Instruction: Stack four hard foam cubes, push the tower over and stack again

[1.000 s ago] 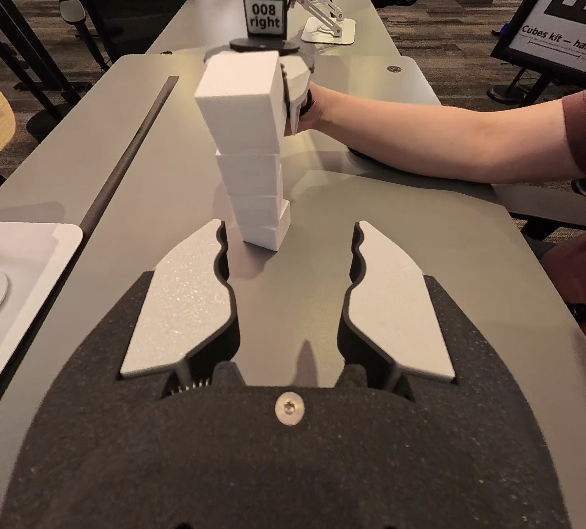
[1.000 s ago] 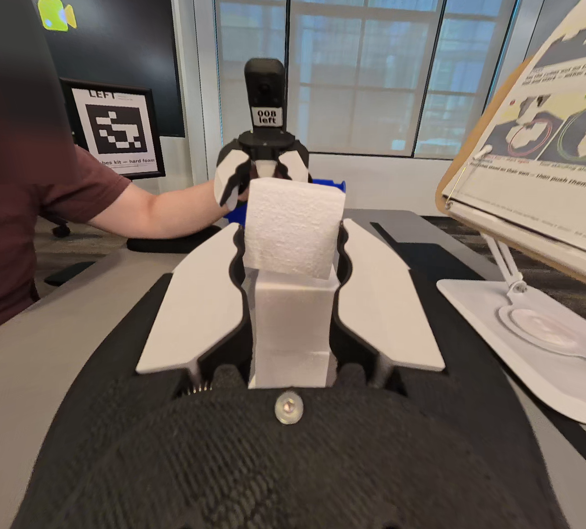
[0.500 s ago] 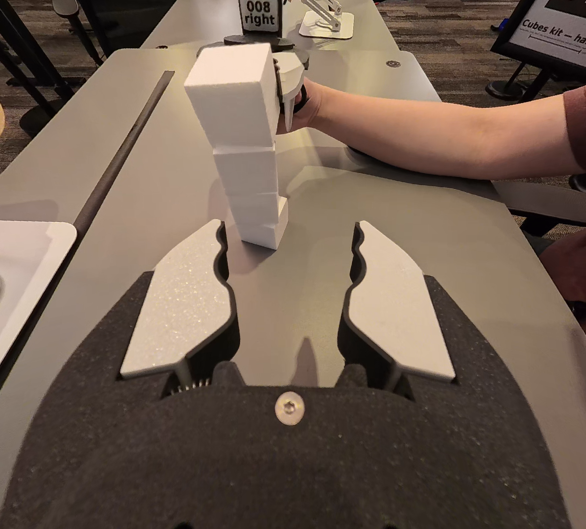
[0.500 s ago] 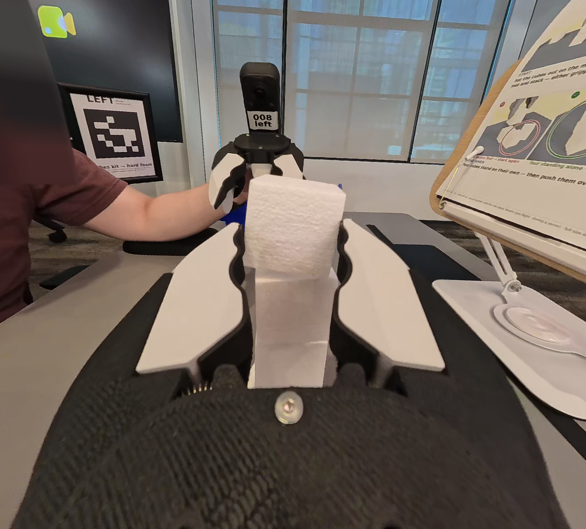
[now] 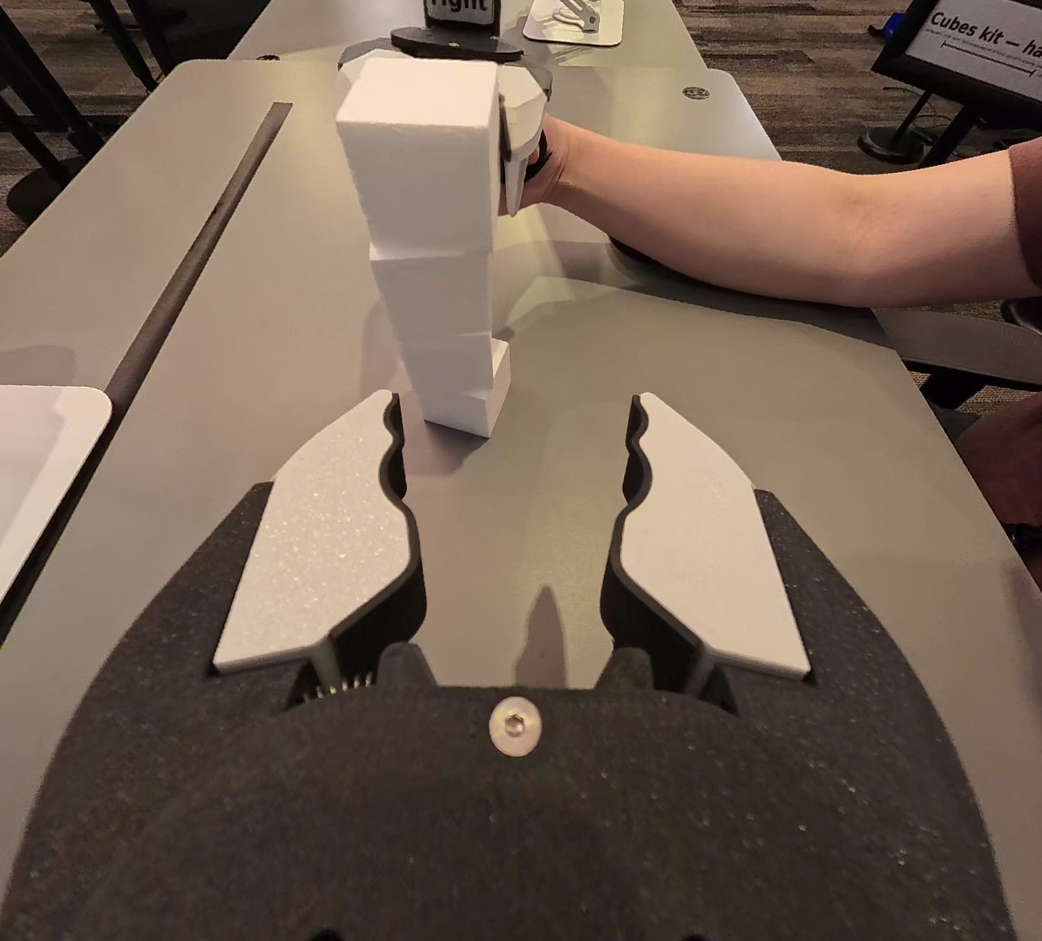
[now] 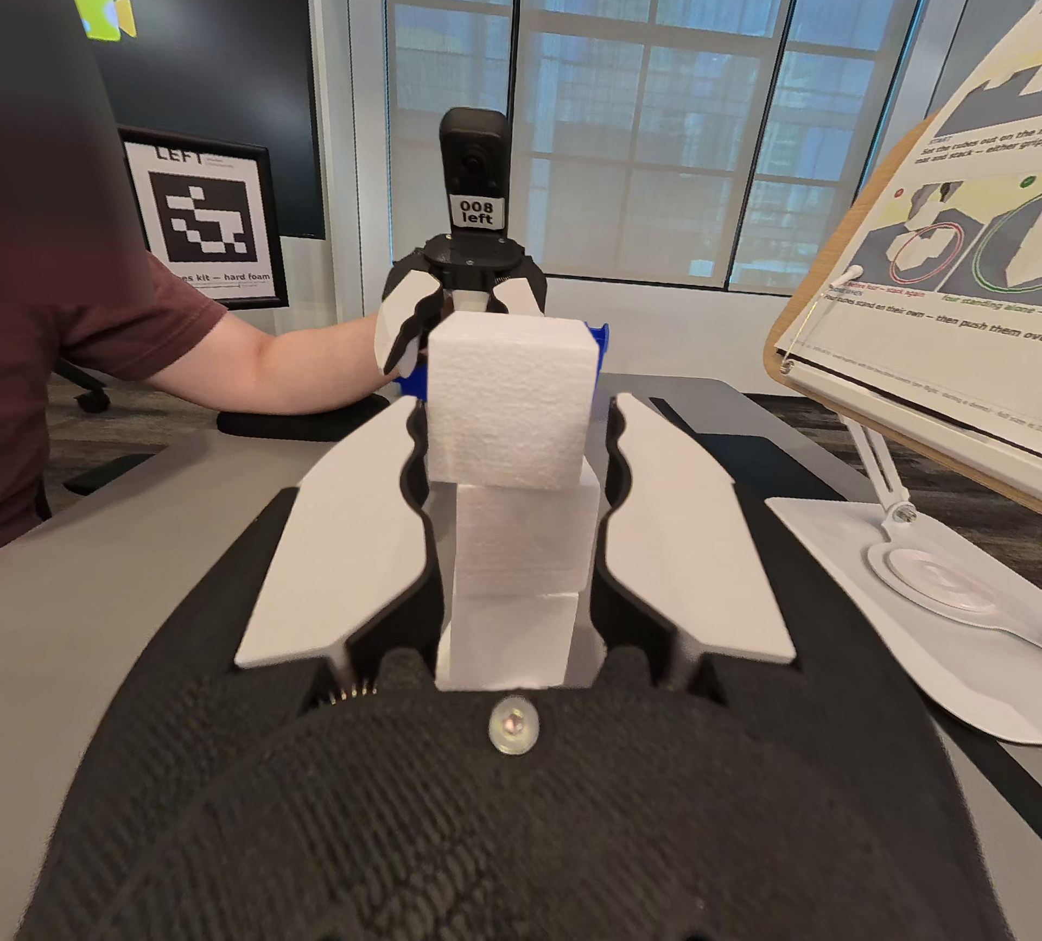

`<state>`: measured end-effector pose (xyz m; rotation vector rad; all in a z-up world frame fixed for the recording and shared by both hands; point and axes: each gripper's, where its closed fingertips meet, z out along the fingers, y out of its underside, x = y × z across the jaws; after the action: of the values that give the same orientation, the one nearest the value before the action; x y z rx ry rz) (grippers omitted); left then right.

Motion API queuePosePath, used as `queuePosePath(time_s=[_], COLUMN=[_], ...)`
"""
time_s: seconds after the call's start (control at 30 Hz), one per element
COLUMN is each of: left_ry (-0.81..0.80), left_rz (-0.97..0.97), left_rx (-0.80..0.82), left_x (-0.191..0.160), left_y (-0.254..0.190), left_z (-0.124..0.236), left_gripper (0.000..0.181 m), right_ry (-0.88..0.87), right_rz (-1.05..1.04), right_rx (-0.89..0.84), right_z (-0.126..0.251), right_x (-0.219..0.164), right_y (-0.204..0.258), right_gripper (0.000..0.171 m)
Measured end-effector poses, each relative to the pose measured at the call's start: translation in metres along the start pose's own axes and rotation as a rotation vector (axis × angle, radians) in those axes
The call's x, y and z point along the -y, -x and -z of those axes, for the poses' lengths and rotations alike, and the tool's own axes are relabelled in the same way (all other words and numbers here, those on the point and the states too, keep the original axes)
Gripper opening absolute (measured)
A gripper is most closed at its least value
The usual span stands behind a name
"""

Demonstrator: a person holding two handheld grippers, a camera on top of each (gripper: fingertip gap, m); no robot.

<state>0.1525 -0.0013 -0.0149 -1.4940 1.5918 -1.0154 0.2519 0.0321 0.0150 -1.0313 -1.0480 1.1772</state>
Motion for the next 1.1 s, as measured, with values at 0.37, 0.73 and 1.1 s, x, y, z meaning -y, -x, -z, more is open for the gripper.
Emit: queuePosePath(time_s=[0.37,0.73,1.1], left_ry=[0.021,0.036,0.098], left_rz=[-0.001,0.020,0.077], left_rx=[-0.013,0.003,0.089], left_x=[-0.003,-0.010,-0.032], left_y=[-0.003,0.004,0.027], left_z=[-0.003,-0.006,-0.031], left_gripper=[0.076,0.076,0.069], right_ry=[0.026,0.212,0.712], right_rz=[0.024,0.027,-0.079], right_rx=[-0.027,-0.256,-0.748], right_z=[-0.002,0.038,0.147], right_x=[0.000,0.047,0.052], right_y=[-0.001,0.001,-0.058], right_gripper=[0.065,0.059,0.001])
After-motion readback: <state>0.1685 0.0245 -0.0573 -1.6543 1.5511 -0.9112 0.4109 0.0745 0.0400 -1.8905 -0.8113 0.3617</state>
